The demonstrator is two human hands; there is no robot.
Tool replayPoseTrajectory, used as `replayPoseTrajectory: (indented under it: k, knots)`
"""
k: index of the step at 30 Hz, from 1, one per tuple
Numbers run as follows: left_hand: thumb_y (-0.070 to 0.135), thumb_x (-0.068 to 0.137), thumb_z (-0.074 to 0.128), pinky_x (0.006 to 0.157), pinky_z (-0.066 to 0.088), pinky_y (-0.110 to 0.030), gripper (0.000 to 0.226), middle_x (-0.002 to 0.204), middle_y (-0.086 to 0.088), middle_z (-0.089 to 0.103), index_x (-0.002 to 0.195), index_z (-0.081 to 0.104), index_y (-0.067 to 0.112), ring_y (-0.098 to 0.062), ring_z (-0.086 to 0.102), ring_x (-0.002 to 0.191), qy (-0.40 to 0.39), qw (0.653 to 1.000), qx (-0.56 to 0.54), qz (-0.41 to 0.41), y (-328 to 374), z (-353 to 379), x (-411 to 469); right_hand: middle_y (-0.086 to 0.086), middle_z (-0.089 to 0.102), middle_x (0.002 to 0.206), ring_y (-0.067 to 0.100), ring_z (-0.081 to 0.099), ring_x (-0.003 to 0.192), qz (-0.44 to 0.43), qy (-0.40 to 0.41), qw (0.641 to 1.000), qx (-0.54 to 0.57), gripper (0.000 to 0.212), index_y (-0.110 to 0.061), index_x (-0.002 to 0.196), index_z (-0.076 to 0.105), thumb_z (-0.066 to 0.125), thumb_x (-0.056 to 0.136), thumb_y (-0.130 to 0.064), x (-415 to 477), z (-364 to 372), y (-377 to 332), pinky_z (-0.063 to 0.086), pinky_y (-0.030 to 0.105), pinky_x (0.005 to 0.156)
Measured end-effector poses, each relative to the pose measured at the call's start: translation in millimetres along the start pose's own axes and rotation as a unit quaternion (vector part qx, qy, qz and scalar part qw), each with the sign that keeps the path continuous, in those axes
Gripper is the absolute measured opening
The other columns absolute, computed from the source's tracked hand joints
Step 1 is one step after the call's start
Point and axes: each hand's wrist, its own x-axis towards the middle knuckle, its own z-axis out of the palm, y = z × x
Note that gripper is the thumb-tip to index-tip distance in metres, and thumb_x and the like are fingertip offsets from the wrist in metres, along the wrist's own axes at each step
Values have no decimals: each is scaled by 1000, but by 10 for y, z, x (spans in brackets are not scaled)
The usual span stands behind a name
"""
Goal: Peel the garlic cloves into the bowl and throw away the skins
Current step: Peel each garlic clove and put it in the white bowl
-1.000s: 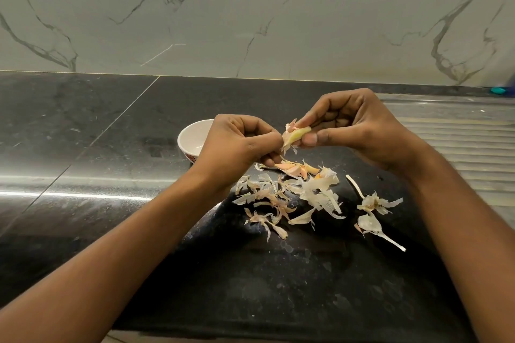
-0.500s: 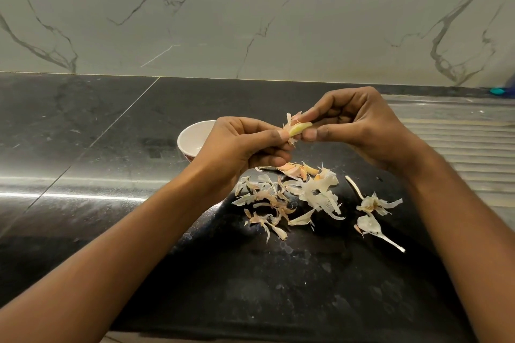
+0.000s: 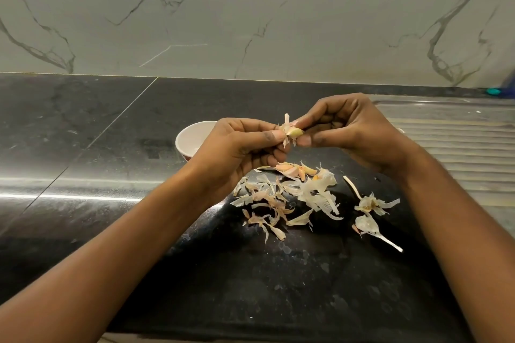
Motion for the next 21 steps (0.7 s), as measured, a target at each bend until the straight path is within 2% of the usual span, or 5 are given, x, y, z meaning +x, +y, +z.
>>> replayPoseTrajectory:
  k: [5, 9, 11, 14, 21]
  knots:
    - [2, 100, 63, 65, 58, -25, 13, 84, -16, 72, 100, 75, -2, -21, 66, 71, 34, 997, 60, 34, -47, -2, 31, 5, 81, 111, 21, 78, 106, 11, 26, 997, -70, 35, -6, 115, 77, 86, 81, -3, 22, -1, -8, 62, 28, 93]
    - [2, 102, 62, 65, 58, -26, 14, 83, -15, 71, 100, 74, -4, -20, 65, 70, 73, 992, 88, 47, -72, -15, 55, 2, 77, 93, 16, 72, 85, 21, 73, 992, -96, 33, -8, 106, 77, 91, 78, -17, 27, -25, -8, 61, 25, 79]
    - [2, 102, 62, 66, 58, -26, 14, 83, -15, 72, 100, 74, -4, -22, 66, 71, 75, 991, 102, 48, -83, -6, 50, 8, 78, 92, 21, 74, 82, 34, 47, 994, -91, 28, -6, 106, 77, 88, 83, -17, 24, -8, -24, 63, 29, 75]
    - [4, 101, 64, 67, 58, -28, 14, 86, -18, 73, 103, 75, -5, -26, 65, 75, 61, 990, 118, 48, -99, 5, 45, 10, 81, 97, 28, 79, 88, 45, 10, 993, -108, 28, -8, 111, 78, 85, 87, -20, 23, 57, -21, 66, 33, 76]
    - [5, 100, 66, 68, 59, -27, 13, 85, -17, 74, 102, 75, -3, -25, 67, 75, 47, 988, 139, 48, -94, 17, 40, 10, 82, 98, 27, 80, 88, 36, -1, 995, -91, 21, -4, 113, 79, 77, 94, -12, 25, 48, 7, 66, 30, 76]
